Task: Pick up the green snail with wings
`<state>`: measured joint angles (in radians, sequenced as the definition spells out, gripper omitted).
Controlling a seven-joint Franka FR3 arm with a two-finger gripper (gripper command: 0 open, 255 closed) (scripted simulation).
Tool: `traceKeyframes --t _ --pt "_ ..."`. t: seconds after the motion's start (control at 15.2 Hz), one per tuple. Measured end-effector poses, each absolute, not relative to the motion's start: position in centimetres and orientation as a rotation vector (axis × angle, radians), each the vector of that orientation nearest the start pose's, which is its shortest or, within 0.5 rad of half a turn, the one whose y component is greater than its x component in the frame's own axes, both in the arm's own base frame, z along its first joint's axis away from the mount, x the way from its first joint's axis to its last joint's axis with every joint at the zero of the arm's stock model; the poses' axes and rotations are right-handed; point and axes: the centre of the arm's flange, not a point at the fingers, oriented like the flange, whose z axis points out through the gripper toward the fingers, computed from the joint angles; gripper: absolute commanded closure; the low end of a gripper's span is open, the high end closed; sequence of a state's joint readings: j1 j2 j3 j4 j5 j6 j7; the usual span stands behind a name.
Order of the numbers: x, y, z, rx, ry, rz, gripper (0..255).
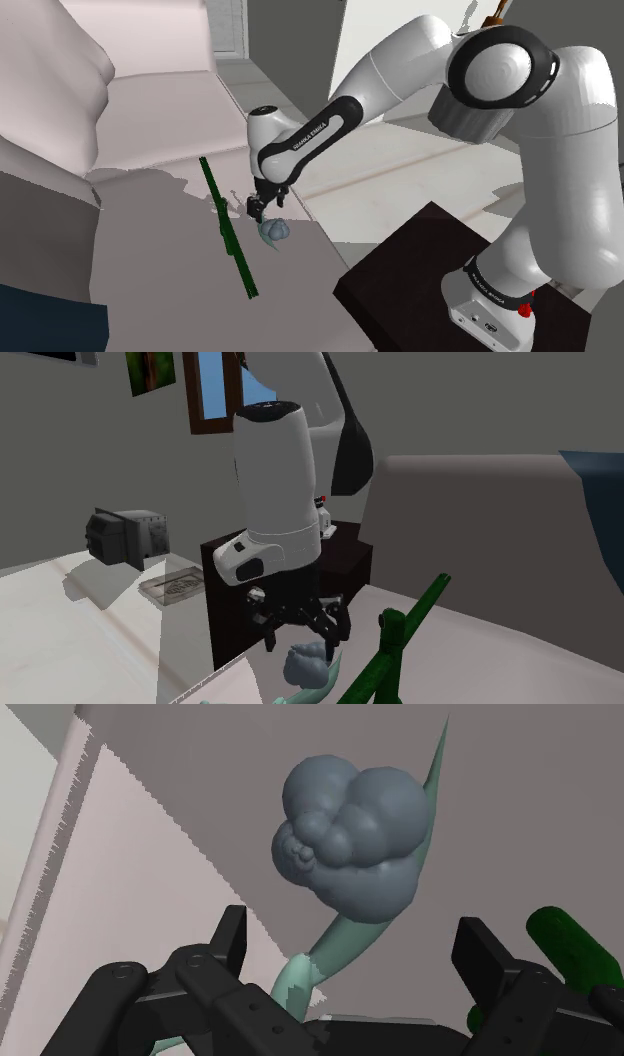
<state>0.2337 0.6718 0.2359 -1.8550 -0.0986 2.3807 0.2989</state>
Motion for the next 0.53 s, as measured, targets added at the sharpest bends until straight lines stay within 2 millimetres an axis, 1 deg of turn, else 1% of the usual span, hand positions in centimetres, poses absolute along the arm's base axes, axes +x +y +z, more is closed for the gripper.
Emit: traceKeyframes --t 0.07,0.13,0.2,0.53 --pt "56.3 28.3 14.3 -3.080 -0.330 0.233 0" --pt "56.6 29.1 13.5 -3.078 -0.337 0.236 0" --pt "57.0 29.3 13.0 -3.077 -0.341 0.238 0" --pt "57.2 29.5 10.2 -3.076 -0.344 0.238 0"
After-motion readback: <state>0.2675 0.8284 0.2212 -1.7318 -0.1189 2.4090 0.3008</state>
